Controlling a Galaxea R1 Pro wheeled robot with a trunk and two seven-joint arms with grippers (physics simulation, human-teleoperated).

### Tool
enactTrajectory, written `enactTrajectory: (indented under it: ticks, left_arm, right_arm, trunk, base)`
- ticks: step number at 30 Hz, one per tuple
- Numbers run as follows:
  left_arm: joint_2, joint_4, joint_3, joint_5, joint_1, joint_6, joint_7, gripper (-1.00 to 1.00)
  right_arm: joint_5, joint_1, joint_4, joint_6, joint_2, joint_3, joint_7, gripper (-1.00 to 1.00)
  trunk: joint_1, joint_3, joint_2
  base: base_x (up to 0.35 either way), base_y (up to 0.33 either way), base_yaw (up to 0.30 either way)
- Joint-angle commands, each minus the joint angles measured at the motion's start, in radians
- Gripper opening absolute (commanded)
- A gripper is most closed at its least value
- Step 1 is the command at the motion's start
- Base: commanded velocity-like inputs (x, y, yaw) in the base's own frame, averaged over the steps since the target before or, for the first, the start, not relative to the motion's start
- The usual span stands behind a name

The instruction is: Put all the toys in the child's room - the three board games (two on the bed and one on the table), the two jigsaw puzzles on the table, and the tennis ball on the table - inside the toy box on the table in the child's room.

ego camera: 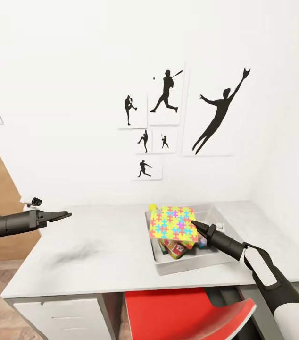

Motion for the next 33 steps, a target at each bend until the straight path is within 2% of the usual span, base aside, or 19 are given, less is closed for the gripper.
enactTrajectory:
  ticks: [1, 12, 33]
  left_arm:
    - [0.001, 0.000, 0.000, -0.001, -0.001, 0.011, -0.004, 1.00]
    - [0.001, 0.000, 0.000, -0.001, -0.001, 0.011, -0.004, 1.00]
    - [-0.002, 0.000, 0.000, -0.001, -0.001, 0.011, -0.004, 1.00]
  right_arm:
    - [-0.002, -0.001, 0.000, 0.006, 0.000, -0.001, 0.001, -1.00]
    - [-0.004, -0.001, 0.000, 0.006, 0.000, -0.001, 0.004, -1.00]
    - [-0.003, -0.001, -0.006, 0.006, -0.001, -0.002, -0.002, -1.00]
  trunk:
    - [0.001, -0.002, -0.002]
    - [0.001, -0.002, -0.002]
    - [0.001, -0.002, -0.002]
  base:
    - [0.103, -0.008, 0.000]
    - [0.113, -0.001, 0.000]
    - [0.005, 0.000, 0.000]
